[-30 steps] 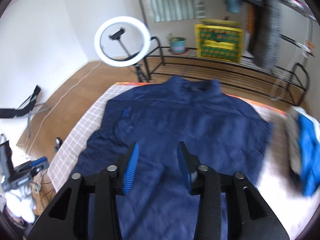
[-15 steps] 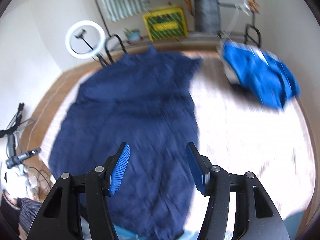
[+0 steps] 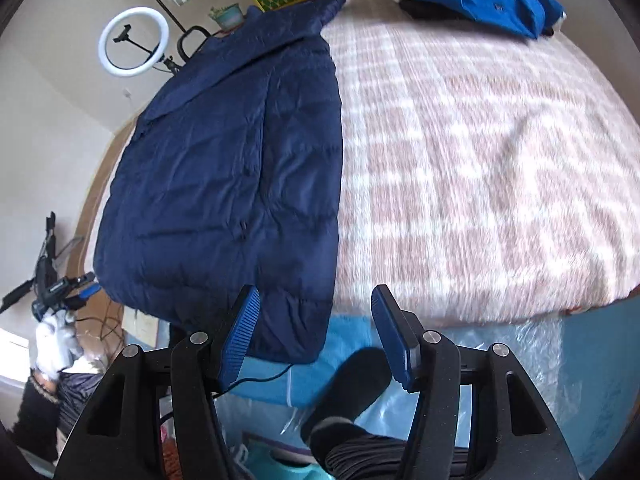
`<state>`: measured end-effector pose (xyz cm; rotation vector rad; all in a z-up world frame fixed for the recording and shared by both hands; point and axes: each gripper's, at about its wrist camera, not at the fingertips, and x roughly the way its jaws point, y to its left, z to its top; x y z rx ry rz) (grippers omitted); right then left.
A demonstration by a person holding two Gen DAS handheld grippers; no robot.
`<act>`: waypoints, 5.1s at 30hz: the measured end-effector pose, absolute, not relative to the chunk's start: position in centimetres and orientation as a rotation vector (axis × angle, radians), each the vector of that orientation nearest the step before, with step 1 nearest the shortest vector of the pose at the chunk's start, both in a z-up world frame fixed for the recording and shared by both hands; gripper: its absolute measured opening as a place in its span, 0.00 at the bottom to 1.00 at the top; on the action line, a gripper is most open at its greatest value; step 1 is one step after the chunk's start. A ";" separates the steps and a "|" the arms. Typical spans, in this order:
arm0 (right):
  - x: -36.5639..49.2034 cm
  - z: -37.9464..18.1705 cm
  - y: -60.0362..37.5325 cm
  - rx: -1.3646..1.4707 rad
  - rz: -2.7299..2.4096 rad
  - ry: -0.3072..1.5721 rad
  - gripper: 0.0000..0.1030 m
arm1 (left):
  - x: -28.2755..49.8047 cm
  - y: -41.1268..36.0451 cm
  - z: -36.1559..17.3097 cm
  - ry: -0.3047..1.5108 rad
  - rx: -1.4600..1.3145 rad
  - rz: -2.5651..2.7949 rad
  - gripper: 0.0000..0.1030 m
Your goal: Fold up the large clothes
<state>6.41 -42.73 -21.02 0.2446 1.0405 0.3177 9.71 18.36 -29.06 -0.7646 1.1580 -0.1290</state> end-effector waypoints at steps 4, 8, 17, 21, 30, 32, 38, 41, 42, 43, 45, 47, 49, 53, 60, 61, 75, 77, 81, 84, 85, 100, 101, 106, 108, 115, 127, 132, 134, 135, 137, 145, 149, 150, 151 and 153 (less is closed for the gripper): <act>7.0 -21.7 -42.1 0.271 0.368 1.060 0.56 | 10.0 18.7 -30.1 1.146 -0.851 -0.151 0.64; 7.5 -23.2 -41.2 0.240 0.373 1.073 0.58 | 10.1 18.5 -30.9 1.079 -0.896 -0.122 0.64; 8.3 -22.5 -41.4 0.309 0.424 1.044 0.69 | 9.6 17.5 -32.1 0.920 -1.011 -0.144 0.65; 7.9 -22.7 -40.5 0.256 0.418 1.034 0.69 | 8.8 18.2 -33.6 0.930 -1.093 -0.165 0.65; 6.4 -23.3 -40.0 0.218 0.431 1.035 0.69 | 8.1 17.3 -33.4 0.953 -1.059 -0.182 0.65; 6.7 -23.7 -39.7 0.210 0.421 1.038 0.69 | 8.4 17.3 -33.0 0.982 -1.023 -0.192 0.65; 6.1 -24.2 -38.9 0.170 0.425 1.033 0.69 | 9.7 16.9 -31.9 1.047 -0.900 -0.206 0.65; 5.8 -24.7 -38.8 0.174 0.432 1.048 0.69 | 9.8 16.6 -31.5 1.070 -0.859 -0.220 0.65; 5.9 -24.9 -38.8 0.175 0.432 1.049 0.69 | 9.8 16.5 -31.6 1.081 -0.851 -0.228 0.65; 5.9 -24.9 -38.9 0.180 0.436 1.046 0.69 | 9.7 16.5 -31.7 1.092 -0.849 -0.236 0.66; 6.1 -25.3 -38.9 0.200 0.438 1.046 0.69 | 9.5 16.4 -32.0 1.127 -0.846 -0.250 0.66; 6.6 -25.6 -38.9 0.219 0.448 1.056 0.69 | 9.1 16.3 -32.2 1.149 -0.816 -0.234 0.66; 6.9 -25.7 -38.5 0.214 0.457 1.058 0.69 | 8.6 16.1 -32.4 1.143 -0.821 -0.222 0.66; 7.4 -26.0 -38.0 0.220 0.489 1.064 0.58 | 7.8 14.1 -32.0 1.134 -0.763 -0.197 0.56; 8.2 -26.0 -37.3 0.271 0.515 1.110 0.28 | 6.7 12.6 -30.6 1.037 -0.820 -0.142 0.15; 8.1 -25.9 -37.1 0.263 0.517 1.112 0.23 | 6.7 12.8 -30.4 1.029 -0.824 -0.150 0.14; 6.8 -21.6 -36.3 0.271 0.565 1.022 0.08 | 6.3 13.5 -26.0 0.909 -0.896 -0.203 0.07; 6.8 -20.5 -36.2 0.282 0.584 0.988 0.08 | 6.8 13.3 -24.9 0.893 -0.893 -0.223 0.06; 6.9 -19.0 -36.1 0.301 0.603 0.940 0.07 | 7.9 13.1 -22.7 0.883 -0.872 -0.261 0.06; 7.0 -17.8 -36.0 0.340 0.619 0.899 0.07 | 9.1 13.0 -20.9 0.886 -0.849 -0.281 0.06; 7.1 -17.4 -36.1 0.360 0.622 0.883 0.07 | 9.6 13.1 -20.3 0.884 -0.839 -0.284 0.06; 12.5 -12.8 -36.8 0.417 0.566 0.793 0.07 | 18.1 13.6 -14.2 0.865 -0.816 -0.318 0.04; 13.1 -12.4 -36.8 0.418 0.561 0.788 0.07 | 18.8 13.8 -13.8 0.859 -0.814 -0.313 0.04; 15.9 -10.3 -36.7 0.408 0.526 0.758 0.06 | 23.0 14.5 -12.3 0.836 -0.789 -0.292 0.04; 17.5 -9.3 -36.5 0.393 0.512 0.738 0.06 | 25.1 14.5 -11.7 0.825 -0.767 -0.279 0.04; 25.2 -6.6 -35.7 0.360 0.450 0.701 0.06 | 34.1 14.5 -10.4 0.796 -0.708 -0.238 0.04; 39.4 -5.9 -33.4 0.291 0.354 0.685 0.06 | 50.5 13.6 -13.2 0.822 -0.632 -0.148 0.04; 45.6 -7.2 -33.5 0.304 0.309 0.708 0.06 | 56.5 12.3 -15.1 0.840 -0.584 -0.118 0.04; 48.2 -8.0 -33.4 0.307 0.283 0.719 0.06 | 58.8 11.8 -16.1 0.848 -0.565 -0.103 0.04; 49.0 -8.3 -33.3 0.304 0.274 0.723 0.06 | 59.6 11.6 -16.4 0.851 -0.559 -0.097 0.04; 50.8 -9.2 -33.1 0.294 0.257 0.735 0.06 | 61.4 11.3 -17.4 0.855 -0.540 -0.078 0.04; 54.7 -12.5 -32.2 0.231 0.204 0.793 0.06 | 64.5 11.1 -21.4 0.885 -0.503 -0.031 0.04; 55.2 -13.0 -32.1 0.231 0.216 0.812 0.07 | 64.5 11.1 -21.8 0.880 -0.523 -0.041 0.05; 55.3 -12.8 -32.1 0.239 0.224 0.816 0.09 | 64.3 11.0 -21.3 0.872 -0.518 -0.044 0.07; 55.3 -12.6 -32.4 0.257 0.237 0.818 0.10 | 64.1 10.9 -20.9 0.864 -0.510 -0.048 0.08; 55.1 -11.9 -33.1 0.288 0.261 0.806 0.12 | 63.9 10.7 -19.7 0.855 -0.490 -0.066 0.18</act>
